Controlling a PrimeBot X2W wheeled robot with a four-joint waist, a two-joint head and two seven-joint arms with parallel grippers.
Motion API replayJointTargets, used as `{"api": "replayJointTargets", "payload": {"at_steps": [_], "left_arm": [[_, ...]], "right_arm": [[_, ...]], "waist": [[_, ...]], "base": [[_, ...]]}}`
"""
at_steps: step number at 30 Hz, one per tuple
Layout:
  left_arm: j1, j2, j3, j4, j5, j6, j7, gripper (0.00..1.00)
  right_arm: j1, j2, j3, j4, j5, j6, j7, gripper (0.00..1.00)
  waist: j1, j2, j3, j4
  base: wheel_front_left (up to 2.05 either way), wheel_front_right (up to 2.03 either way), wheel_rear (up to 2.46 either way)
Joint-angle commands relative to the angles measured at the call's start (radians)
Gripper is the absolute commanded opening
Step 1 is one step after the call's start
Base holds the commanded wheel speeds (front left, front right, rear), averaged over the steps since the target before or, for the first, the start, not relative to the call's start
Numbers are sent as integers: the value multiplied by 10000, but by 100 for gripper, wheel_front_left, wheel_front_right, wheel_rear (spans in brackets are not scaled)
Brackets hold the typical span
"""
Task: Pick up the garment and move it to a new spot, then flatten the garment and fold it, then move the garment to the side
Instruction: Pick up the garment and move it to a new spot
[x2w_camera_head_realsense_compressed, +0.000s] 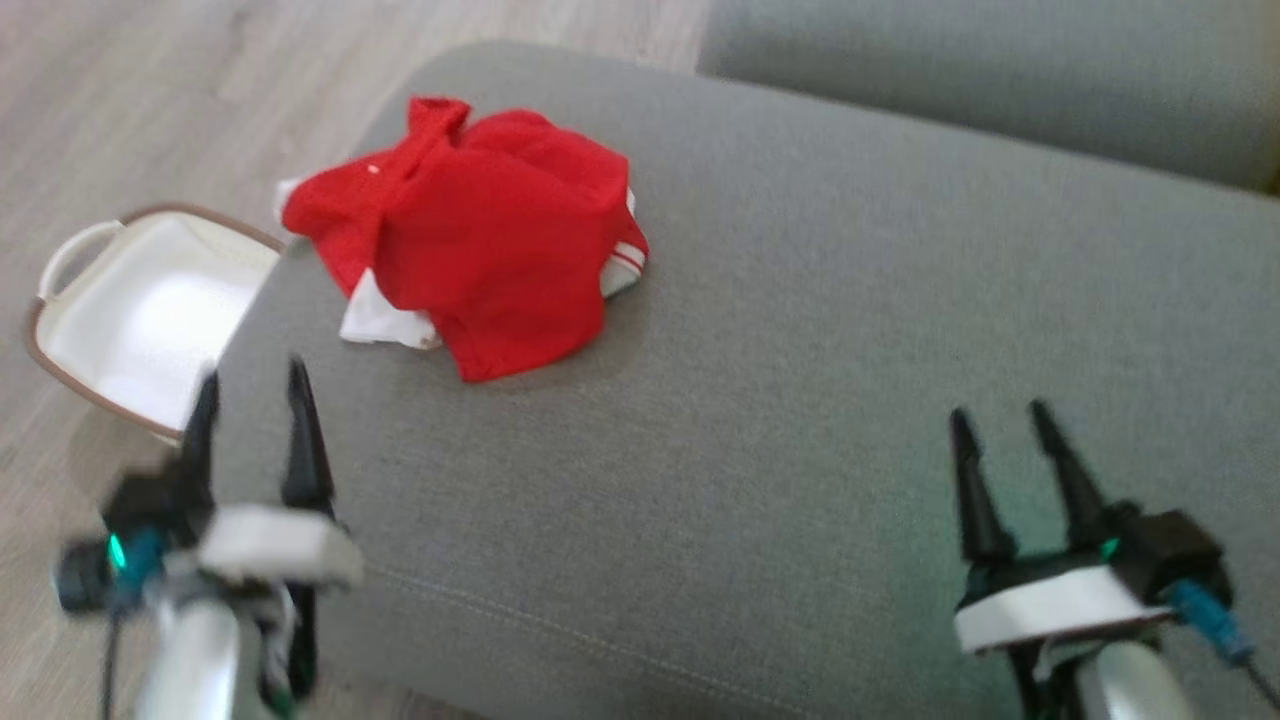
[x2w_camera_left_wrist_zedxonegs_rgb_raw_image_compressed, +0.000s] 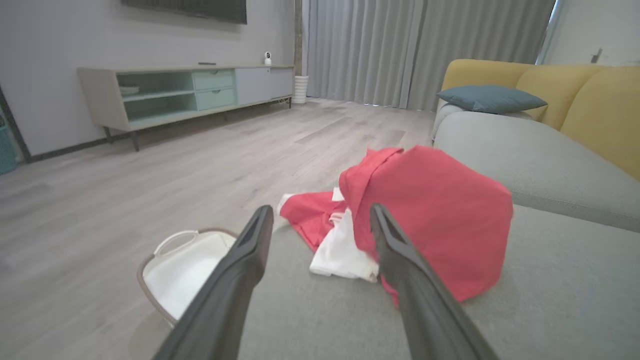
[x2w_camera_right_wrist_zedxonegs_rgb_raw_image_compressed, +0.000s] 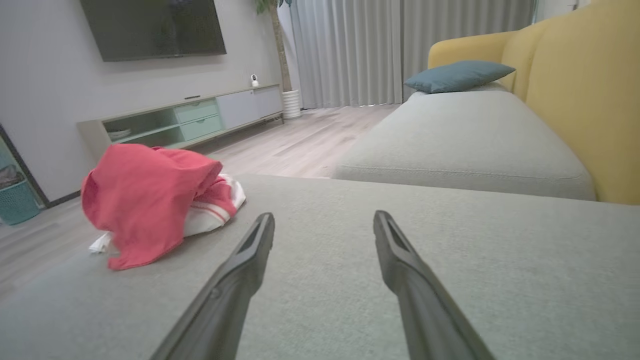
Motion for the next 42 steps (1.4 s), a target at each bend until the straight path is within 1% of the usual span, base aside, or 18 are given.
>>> {"api": "replayJointTargets", "payload": {"at_steps": [1,3,4,6,9,12,15,18,22,23,28,29,30,33,36,40,42], "left_arm": [[-1176,448,436,-16,59,-165,-76,100],[-1951,771,400,384,31,-451,220,100],[-1951,771,400,384,31,-451,220,100],[-2765,1086,309,840,-38,-819,709,100],[-4024,1599,146,1596,-223,-1484,1475,100],[-5217,2023,42,2503,-552,-1835,2264,100],[-6271,2275,72,3586,-1096,-1984,3185,100],[-7126,2534,-55,4570,-1480,-2063,3752,100],[-7933,2819,-428,5600,-1779,-2102,4032,100],[-8208,2897,-706,6004,-1992,-2107,4108,100],[-8659,3138,-1006,6935,-2322,-2110,3989,100],[-8729,3140,-1000,7071,-2342,-2110,3844,36],[-8780,3134,-1008,7204,-2359,-2111,3723,0],[-8926,3157,-992,7475,-2439,-2111,3179,0],[-9153,3175,-818,7477,-2512,-2012,2219,0],[-9447,3155,-454,7056,-2792,-2001,939,0],[-9571,3174,-312,6706,-2884,-2000,489,0]], "right_arm": [[-623,-85,-65,-517,-151,40,-109,100],[-790,-85,-409,-740,-283,40,-109,100],[-790,-85,-409,-740,-283,40,-109,100],[-950,-85,-746,-964,-423,40,-106,100],[-1214,-85,-1179,-1335,-596,40,-17,100],[-1446,-85,-1423,-1737,-723,40,137,100],[-1613,-85,-1507,-2120,-793,40,305,100],[-1704,-85,-1467,-2386,-791,40,438,100],[-1703,-85,-1318,-2600,-796,40,539,100],[-1689,-85,-1274,-2672,-801,40,565,100],[-1683,-85,-1194,-2779,-835,40,593,100],[-1681,-85,-1179,-2783,-837,40,594,100],[-1677,-85,-1165,-2778,-836,40,596,100],[-1660,-85,-1141,-2682,-798,40,591,100],[-1637,-85,-1081,-2490,-702,40,522,100],[-1574,-85,-1018,-2152,-462,40,355,100],[-1525,-85,-964,-1950,-307,40,265,100]], "waist": [[0,-1,670,-393],[0,-1,1073,-546],[0,-1,1073,-546],[0,-1,1440,-698],[0,-1,1961,-917],[0,-1,2387,-1132],[0,-1,2778,-1321],[0,-1,3104,-1498],[0,-1,3460,-1667],[0,-1,3588,-1722],[0,-1,3768,-1807],[0,-1,3767,-1819],[0,-1,3754,-1833],[0,-1,3618,-1868],[0,-1,3316,-1910],[0,-1,2729,-1993],[0,-1,2377,-2061]], "base": [[0,0,0],[0,0,0],[0,0,0],[0,0,0],[0,0,0],[0,0,0],[0,0,0],[0,0,0],[0,0,0],[0,0,0],[0,0,0],[0,0,0],[0,0,0],[0,0,0],[0,0,0],[0,0,0],[0,0,0]]}}
